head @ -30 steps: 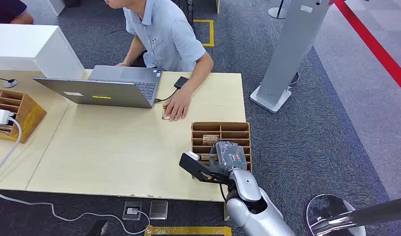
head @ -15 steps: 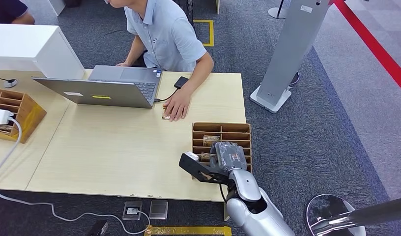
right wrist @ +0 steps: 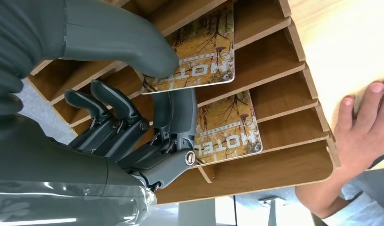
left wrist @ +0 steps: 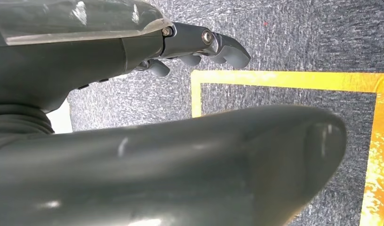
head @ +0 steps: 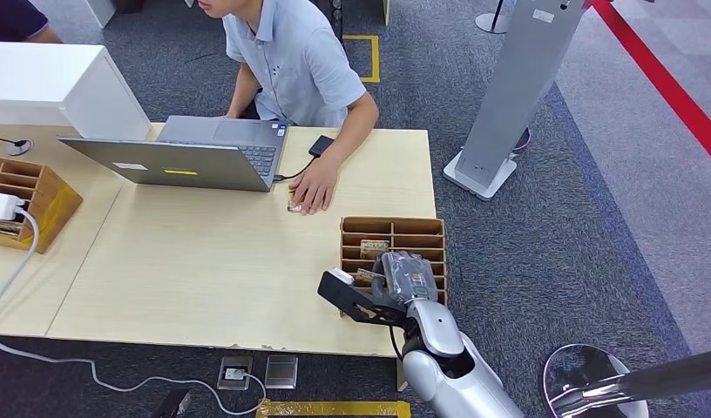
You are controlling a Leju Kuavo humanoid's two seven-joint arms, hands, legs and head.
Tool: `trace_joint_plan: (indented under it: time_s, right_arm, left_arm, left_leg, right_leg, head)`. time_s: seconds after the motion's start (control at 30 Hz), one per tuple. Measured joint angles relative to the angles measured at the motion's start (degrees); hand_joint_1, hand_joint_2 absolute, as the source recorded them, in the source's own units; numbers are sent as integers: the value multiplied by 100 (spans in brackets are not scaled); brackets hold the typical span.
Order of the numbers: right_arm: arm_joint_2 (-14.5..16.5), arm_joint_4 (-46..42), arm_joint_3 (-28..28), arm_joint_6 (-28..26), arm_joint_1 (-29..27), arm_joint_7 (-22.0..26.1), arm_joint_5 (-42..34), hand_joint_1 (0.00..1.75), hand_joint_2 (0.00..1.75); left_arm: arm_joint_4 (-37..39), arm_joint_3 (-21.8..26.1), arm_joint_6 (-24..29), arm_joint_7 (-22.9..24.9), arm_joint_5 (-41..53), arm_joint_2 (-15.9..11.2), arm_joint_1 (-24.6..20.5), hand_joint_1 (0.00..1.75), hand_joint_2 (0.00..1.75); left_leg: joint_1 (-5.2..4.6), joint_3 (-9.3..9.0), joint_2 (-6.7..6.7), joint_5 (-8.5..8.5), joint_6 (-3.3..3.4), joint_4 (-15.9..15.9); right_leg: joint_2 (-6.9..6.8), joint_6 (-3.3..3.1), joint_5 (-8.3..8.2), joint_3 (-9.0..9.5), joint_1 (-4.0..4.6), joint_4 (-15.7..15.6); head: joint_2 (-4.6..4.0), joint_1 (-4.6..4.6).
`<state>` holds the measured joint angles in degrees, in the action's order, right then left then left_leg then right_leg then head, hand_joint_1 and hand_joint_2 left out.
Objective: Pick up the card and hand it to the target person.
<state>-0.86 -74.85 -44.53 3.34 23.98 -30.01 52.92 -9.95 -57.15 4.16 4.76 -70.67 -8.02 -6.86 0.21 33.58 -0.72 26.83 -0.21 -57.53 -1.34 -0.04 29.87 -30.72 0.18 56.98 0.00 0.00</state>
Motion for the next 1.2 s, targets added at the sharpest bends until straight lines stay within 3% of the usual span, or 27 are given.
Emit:
trace_joint_plan:
  time_s: [0.33,0.57,0.67,0.87,1.03,1.2]
  right_arm:
    - [-499,-1766,497,6,-217,179,-292,175,175]
    - [-598,-2208,1289,-460,-236,685,-659,175,175]
    - [-532,-1791,1502,-743,18,985,-1095,175,175]
    - [-392,-196,1638,-1321,1043,1455,-1974,175,175]
    - [-99,1561,1634,-1303,1994,1932,-2449,175,175]
    - [23,1941,1612,-1381,2161,2096,-2477,175,175]
  left_arm:
    - [1,19,11,-32,-25,34,-1,0,0]
    - [2,-45,5,-59,34,52,-4,0,0]
    - [0,-103,-7,-30,87,55,-9,0,0]
    - [1,-203,-34,-32,181,83,-15,0,0]
    - [2,-298,-80,70,256,94,-16,0,0]
    - [2,-303,-78,80,256,95,-16,0,0]
  left_leg:
    - [-2,8,11,0,2,-6]
    - [-3,10,12,-1,2,-8]
    - [-4,7,5,-2,2,-5]
    - [-4,1,-19,-3,1,-3]
    - [-4,-9,-25,-6,0,5]
    - [-3,-11,-27,-5,-1,7]
  right_leg:
    - [-9,2,4,-6,-2,6]
    - [-12,2,3,-8,-3,7]
    - [-3,2,0,-7,-4,5]
    - [20,1,-9,-10,-4,6]
    - [28,2,-14,-1,-4,-1]
    - [30,-1,-14,3,-3,-1]
  head:
    - [0,0]
    - [0,0]
    - [0,0]
    - [0,0]
    - [0,0]
    - [0,0]
